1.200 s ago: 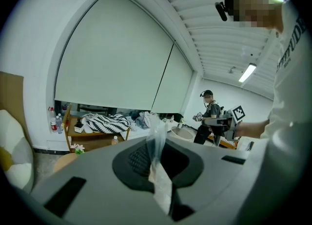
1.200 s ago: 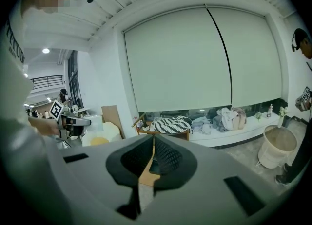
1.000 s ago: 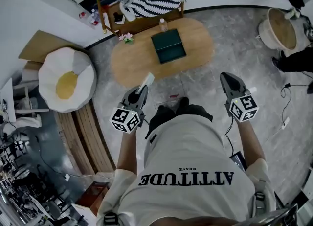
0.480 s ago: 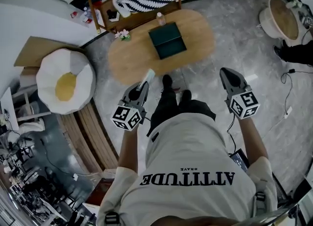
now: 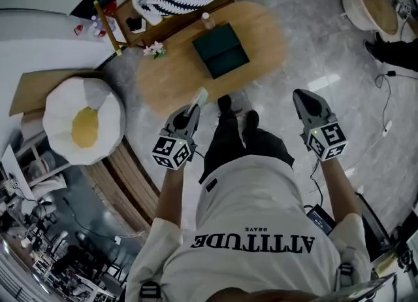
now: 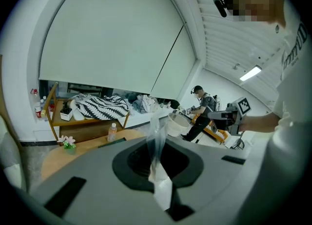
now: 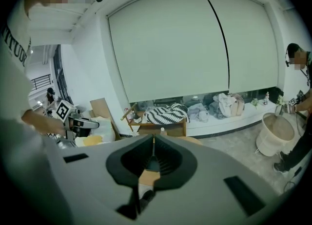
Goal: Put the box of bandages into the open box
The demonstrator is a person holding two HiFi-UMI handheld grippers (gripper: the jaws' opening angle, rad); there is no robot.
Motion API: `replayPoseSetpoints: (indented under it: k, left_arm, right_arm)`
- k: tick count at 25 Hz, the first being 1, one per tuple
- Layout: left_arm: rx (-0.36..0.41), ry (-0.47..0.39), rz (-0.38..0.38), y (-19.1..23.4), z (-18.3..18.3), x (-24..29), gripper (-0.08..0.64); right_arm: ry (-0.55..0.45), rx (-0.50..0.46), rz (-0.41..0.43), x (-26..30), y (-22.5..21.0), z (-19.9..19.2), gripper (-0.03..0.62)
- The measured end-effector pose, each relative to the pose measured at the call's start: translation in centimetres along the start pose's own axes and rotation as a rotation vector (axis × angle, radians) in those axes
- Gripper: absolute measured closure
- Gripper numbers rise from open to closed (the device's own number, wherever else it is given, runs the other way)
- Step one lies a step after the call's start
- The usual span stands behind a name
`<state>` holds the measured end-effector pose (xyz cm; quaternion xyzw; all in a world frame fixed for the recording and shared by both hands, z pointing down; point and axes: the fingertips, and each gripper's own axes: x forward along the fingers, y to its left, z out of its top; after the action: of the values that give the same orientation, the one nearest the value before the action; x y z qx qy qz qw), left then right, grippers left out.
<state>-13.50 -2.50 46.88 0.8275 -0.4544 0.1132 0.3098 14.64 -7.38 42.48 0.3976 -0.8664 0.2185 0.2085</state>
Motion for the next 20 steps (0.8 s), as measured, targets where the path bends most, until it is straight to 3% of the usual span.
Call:
replayPoseSetpoints:
  k: [9,20]
  left_arm:
    - [0.013,0.106,-0.138,5.6,-2.1,7.7,0.526]
    - [0.037,0.190,-0.250,10.8,-6.8,16.0,0.526]
  right_arm:
    - [0.077,0.063,-0.032,6.9,-0.2,-1.7,0.569]
    - [0.133,0.121,-0.074,15.6,-1.5,-7.2,0.569]
